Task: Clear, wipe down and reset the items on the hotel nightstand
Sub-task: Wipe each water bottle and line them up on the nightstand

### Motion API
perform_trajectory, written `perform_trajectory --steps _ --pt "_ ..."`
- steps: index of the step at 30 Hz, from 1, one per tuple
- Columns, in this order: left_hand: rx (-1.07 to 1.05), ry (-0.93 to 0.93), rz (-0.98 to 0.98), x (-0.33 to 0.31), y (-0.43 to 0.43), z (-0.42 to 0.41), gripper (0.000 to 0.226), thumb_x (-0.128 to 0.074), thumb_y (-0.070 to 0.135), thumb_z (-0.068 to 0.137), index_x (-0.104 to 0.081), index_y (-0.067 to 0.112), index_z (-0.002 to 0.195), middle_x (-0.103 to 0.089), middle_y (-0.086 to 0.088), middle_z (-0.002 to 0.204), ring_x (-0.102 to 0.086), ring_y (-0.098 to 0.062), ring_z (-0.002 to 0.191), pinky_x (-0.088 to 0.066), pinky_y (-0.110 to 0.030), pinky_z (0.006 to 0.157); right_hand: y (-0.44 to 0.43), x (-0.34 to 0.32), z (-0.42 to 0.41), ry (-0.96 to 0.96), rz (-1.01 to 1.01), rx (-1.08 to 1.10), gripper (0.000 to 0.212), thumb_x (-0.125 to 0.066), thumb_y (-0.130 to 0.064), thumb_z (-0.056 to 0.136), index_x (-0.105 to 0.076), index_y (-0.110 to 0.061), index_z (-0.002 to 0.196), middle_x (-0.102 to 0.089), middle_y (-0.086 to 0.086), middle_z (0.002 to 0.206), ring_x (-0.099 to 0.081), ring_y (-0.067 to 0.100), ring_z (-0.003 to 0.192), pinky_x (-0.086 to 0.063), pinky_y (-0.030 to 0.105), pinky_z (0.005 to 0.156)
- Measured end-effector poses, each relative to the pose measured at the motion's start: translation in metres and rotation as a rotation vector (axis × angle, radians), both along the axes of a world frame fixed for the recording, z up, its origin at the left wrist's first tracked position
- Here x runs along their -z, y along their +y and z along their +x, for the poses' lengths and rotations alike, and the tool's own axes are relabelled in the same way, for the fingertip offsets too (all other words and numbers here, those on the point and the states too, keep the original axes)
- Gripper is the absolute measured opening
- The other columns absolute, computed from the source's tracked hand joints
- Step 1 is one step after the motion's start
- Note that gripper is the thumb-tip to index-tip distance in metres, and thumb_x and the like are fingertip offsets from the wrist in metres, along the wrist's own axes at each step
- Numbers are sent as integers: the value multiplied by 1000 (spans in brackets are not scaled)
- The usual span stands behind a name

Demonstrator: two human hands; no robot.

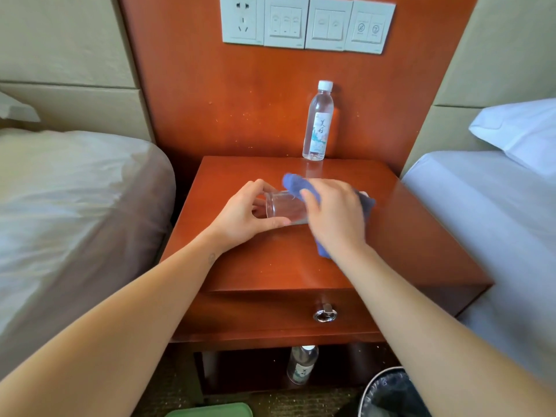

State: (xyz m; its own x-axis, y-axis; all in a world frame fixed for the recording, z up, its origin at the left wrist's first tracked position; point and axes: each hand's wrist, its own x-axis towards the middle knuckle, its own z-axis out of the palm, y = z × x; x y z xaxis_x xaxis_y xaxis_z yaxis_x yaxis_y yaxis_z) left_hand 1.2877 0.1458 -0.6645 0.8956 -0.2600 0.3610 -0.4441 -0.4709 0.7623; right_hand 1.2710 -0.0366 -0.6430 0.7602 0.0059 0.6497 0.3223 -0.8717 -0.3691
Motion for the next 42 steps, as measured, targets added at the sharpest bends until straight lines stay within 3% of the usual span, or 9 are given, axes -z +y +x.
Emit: perform_trajectory --steps 4,9,14,16,20,24,30,38,42 --pt "23 -22 -7 1 0 -1 51 -84 32 72 -52 34 112 -57 -4 116 -60 -11 99 -43 -5 78 18 1 -5 28 -44 -183 25 -54 -24 93 -70 -18 112 -71 0 103 -61 21 101 -45 33 89" --pt "4 56 37 2 -1 1 62 -73 54 70 -49 26 120 -53 7 124 -57 -1 103 -44 -7 79 -61 8 5 156 188 42 25 -43 -29 100 -65 -18 102 -63 0 83 -60 23 84 -43 33 70" --pt "-52 153 17 -3 -3 -3 71 -52 68 75 -53 22 128 -61 8 120 -58 -2 104 -47 -23 92 -63 12 6 158 192 3 28 -42 -26 103 -64 -16 115 -66 3 93 -59 18 87 -41 28 68" --pt "-42 150 66 -3 -3 -3 60 -54 64 80 -59 22 122 -65 8 115 -61 -5 103 -49 -27 95 -61 13 8 143 192 9 29 -42 -26 102 -65 -19 118 -67 1 97 -61 17 90 -43 27 70" --pt "-9 78 9 -2 -2 -1 41 -75 36 81 -59 24 117 -65 15 107 -63 3 92 -46 -7 80 -18 10 -2 5 22 -87 33 -44 -26 90 -70 -18 109 -70 2 103 -62 27 101 -47 38 90" --pt "25 28 -68 2 2 -2 38 -82 20 76 -62 26 108 -67 14 103 -63 2 91 -48 -20 85 30 11 -12 2 -45 -283 37 -50 -23 89 -68 -20 120 -69 -1 116 -58 25 116 -35 39 104" --pt "48 84 -22 -4 0 -3 55 -81 43 65 -57 24 111 -63 15 116 -61 -4 101 -46 -9 82 -49 13 5 76 113 -27 29 -44 -29 97 -65 -28 117 -67 -6 110 -60 15 104 -47 34 87" --pt "72 -13 -74 -2 -2 -5 48 -81 12 77 -55 23 115 -61 15 105 -60 6 92 -42 -8 81 23 18 -15 -32 -58 -238 37 -46 -25 93 -65 -21 124 -66 -1 123 -55 23 121 -36 39 106" --pt "66 -12 -6 -1 -1 -1 47 -83 18 75 -53 24 111 -60 9 117 -61 2 97 -43 -7 83 -26 6 2 8 -32 -54 25 -46 -25 96 -67 -21 110 -69 0 105 -60 25 105 -39 33 84"
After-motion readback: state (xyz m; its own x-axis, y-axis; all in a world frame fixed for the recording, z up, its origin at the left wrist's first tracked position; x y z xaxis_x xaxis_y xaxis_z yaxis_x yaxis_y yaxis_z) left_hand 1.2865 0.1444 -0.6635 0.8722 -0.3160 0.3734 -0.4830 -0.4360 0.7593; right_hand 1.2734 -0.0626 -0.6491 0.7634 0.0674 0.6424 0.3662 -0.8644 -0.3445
